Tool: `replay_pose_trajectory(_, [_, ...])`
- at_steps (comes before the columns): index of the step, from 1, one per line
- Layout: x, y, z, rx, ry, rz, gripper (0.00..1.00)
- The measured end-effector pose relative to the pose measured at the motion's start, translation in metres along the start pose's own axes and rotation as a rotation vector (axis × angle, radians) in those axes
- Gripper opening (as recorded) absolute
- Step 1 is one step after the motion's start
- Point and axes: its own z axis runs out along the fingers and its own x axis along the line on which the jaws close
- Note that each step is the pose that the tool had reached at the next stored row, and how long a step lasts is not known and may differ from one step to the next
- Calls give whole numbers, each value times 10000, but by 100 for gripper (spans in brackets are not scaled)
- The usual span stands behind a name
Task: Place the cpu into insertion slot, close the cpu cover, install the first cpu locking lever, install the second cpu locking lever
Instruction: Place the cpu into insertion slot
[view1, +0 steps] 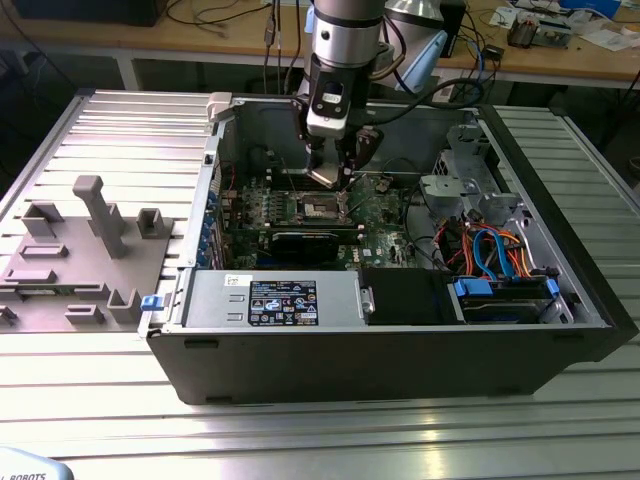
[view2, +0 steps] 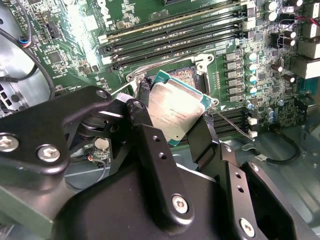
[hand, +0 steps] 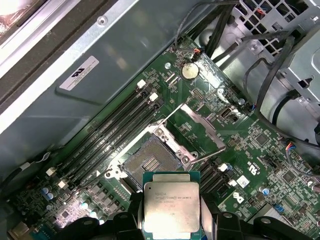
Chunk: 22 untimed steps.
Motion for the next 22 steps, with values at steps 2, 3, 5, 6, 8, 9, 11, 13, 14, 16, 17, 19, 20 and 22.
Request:
replay_pose_trajectory(2, [0, 0, 1, -1, 1, 33, 55])
replay_pose_trajectory(3, [0, 0, 2, 0, 1, 50, 55])
replay_pose_trajectory(5, [0, 0, 2, 1, 2, 84, 55])
replay_pose_trajectory(6, [0, 0, 3, 0, 2, 97, 55])
replay_pose_trajectory(8, [0, 0, 4, 1, 3, 139, 55])
replay_pose_trajectory(9, [0, 0, 4, 1, 3, 154, 55])
replay_pose_trajectory(11, [0, 0, 5, 2, 3, 188, 55])
replay_pose_trajectory(13, [0, 0, 6, 2, 4, 221, 55])
replay_pose_trajectory(14, [0, 0, 7, 2, 4, 238, 55])
replay_pose_trajectory(16, [0, 0, 7, 3, 4, 276, 55])
replay_pose_trajectory(17, [0, 0, 8, 3, 5, 294, 55])
replay_pose_trajectory(19, [0, 0, 9, 4, 6, 338, 55])
replay_pose_trajectory(20, [0, 0, 9, 4, 6, 352, 55])
replay_pose_trajectory(22, [0, 0, 11, 4, 7, 387, 55])
